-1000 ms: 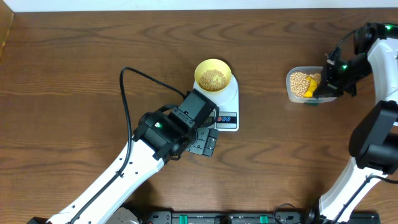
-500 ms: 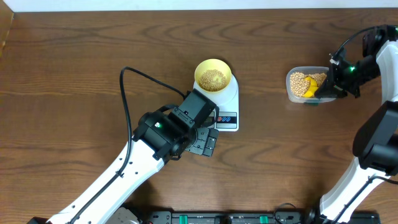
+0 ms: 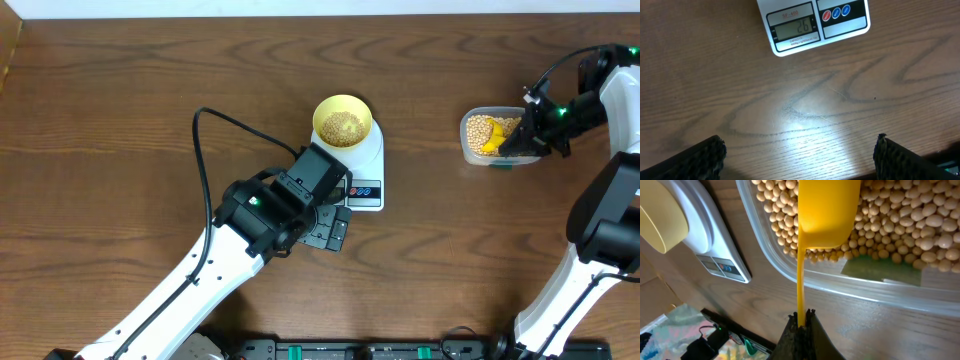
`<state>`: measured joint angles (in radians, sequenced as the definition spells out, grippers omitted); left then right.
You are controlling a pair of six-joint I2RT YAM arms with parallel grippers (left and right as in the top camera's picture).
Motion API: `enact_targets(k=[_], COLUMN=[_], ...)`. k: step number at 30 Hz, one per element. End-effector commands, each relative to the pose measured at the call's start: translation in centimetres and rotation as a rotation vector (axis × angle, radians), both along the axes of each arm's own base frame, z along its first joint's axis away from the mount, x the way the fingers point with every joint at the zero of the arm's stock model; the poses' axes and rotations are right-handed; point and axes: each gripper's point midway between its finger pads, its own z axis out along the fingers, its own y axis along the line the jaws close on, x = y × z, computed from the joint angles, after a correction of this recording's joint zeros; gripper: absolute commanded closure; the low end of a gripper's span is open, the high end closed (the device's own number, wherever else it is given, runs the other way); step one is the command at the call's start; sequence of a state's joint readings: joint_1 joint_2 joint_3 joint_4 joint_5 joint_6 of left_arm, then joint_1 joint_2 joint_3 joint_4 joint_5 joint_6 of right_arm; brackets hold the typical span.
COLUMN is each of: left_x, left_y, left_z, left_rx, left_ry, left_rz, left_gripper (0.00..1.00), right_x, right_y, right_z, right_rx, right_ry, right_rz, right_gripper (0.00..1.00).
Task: Scoop item into bowl and weigh 50g on scale
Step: 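Dip the scoop into the soybeans again with the right gripper, then lift the refilled scoop out of the tub with the right gripper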
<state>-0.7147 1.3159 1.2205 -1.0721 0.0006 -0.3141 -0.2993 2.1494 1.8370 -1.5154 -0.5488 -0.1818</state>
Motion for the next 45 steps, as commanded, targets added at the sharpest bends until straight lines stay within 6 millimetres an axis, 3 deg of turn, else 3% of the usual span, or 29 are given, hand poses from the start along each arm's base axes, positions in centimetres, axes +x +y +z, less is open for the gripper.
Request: enact_targets(k=[1, 21, 34, 45], left_x=[0.4, 0.4, 0.4, 0.4], left_y=[0.1, 0.1, 0.1, 0.1], left_z=[0.3, 0.3, 0.3, 0.3], left_rx=[0.008, 0.009, 0.009, 0.008], left_ry=[-0.012, -0.013, -0.013, -0.013], left_rz=[-0.002, -0.002, -0.002, -0.002], left_gripper=[0.03, 0.03, 0.03, 0.03], right_x=[0.3, 0.5, 0.4, -0.4], right_y=[0.4, -1.2, -1.8, -3.4], right_z=[-0.9, 1.0, 1.4, 2.0], right_rx=[0.033, 0.199, 0.225, 0.262], right_ry=[0.001, -0.088, -0.113, -0.119], right_rz=[0.009, -0.06, -0.063, -0.104], right_gripper=[0.99, 0.99, 0.99, 0.99])
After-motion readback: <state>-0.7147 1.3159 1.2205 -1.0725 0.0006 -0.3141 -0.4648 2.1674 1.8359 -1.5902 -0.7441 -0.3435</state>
